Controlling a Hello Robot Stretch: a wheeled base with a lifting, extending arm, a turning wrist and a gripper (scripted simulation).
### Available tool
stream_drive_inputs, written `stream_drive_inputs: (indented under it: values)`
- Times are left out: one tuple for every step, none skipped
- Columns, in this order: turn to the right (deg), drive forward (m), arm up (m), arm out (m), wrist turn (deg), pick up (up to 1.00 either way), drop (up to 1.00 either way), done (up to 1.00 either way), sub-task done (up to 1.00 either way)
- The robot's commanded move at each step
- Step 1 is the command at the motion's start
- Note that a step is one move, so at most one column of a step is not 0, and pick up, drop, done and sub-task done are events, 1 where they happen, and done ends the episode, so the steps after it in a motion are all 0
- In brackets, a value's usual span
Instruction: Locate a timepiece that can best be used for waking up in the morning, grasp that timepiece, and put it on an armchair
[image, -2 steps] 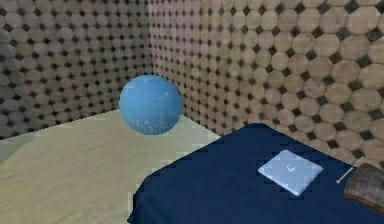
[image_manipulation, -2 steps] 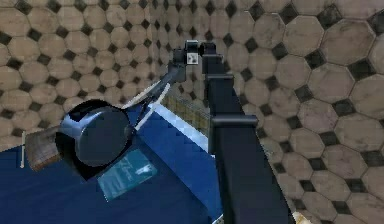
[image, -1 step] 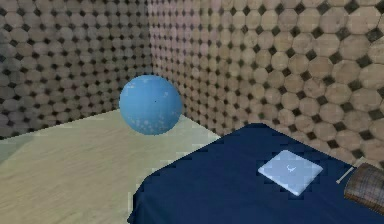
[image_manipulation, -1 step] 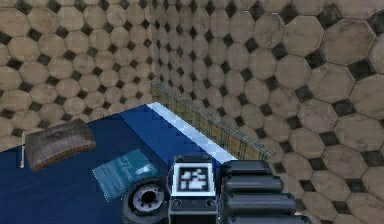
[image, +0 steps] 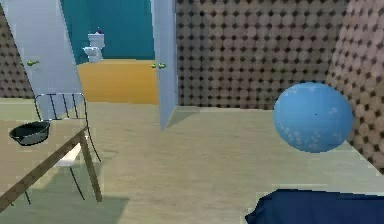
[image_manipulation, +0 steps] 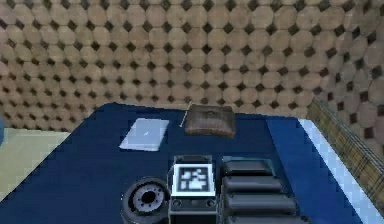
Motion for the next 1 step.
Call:
stream_drive_inputs:
  values:
    - [-9.0, 0.00, 0.00, 0.00, 0.0, 0.00, 0.00, 0.00, 0.00]
